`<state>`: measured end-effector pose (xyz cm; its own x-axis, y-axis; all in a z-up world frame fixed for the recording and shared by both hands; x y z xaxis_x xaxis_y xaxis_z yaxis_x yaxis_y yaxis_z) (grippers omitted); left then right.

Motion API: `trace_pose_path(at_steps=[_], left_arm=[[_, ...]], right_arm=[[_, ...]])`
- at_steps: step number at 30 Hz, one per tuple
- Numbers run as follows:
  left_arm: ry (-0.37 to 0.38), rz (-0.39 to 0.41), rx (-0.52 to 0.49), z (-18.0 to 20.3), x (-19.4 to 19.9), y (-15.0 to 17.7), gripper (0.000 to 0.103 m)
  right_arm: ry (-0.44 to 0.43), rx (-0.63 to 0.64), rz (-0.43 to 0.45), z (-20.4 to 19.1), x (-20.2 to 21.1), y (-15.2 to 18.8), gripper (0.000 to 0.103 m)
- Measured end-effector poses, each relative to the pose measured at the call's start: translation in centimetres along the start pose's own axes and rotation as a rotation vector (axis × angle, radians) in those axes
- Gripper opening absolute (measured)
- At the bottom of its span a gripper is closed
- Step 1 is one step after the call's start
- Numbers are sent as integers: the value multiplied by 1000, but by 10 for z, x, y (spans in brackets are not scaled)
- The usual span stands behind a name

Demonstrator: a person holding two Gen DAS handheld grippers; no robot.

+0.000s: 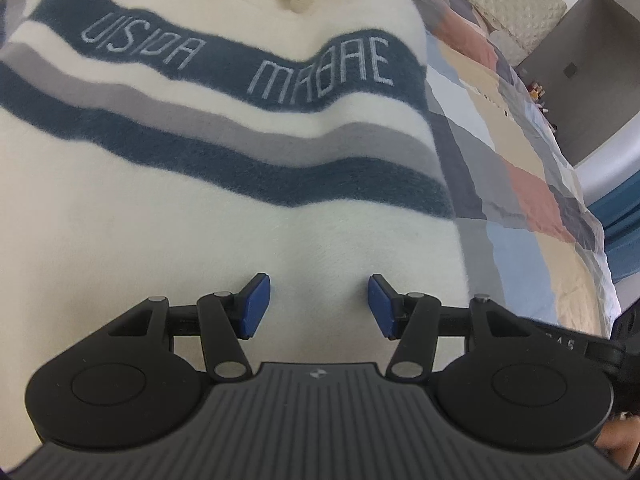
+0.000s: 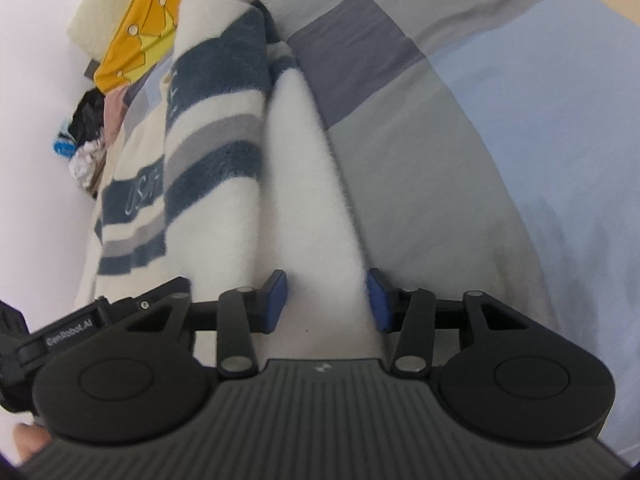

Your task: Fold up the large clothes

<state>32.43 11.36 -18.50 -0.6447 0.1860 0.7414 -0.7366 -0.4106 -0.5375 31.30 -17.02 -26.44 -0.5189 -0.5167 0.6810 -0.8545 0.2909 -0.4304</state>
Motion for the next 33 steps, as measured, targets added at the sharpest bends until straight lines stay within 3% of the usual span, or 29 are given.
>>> trace_pose_path(at_steps=[7, 12, 15, 25, 30, 33], left_arm=[[17, 15, 56, -8, 1, 3, 61], [2, 38, 52, -9, 5, 4, 61], [-6, 50, 40, -8, 5, 6, 61], [29, 80, 119, -18, 3, -5, 61], [47, 75, 109, -18, 0, -6, 61], [68, 72, 118, -21, 0, -7, 61]], right_arm=[[26, 63, 39, -20, 11, 11, 14], [93, 197, 168, -46, 47, -15, 12], [130, 239, 214, -52, 62, -45, 12], [361, 170, 414, -19, 112, -181, 12], [527, 159, 580, -15, 136, -246, 12], [584, 124, 656, -11, 147, -286, 12]])
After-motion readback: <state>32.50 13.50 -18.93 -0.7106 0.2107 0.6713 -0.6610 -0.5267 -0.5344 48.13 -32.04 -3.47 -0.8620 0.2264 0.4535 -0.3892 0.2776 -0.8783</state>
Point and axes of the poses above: each gripper's, at about its wrist camera, not at the fingertips, and x roughly against the way its jaws point, z to its right, y to its underside, the point moved 2 cm from there along -x, roughly the way its jaws point, and after that the axes turned 8 degrees about z, right-handed, at the moved point
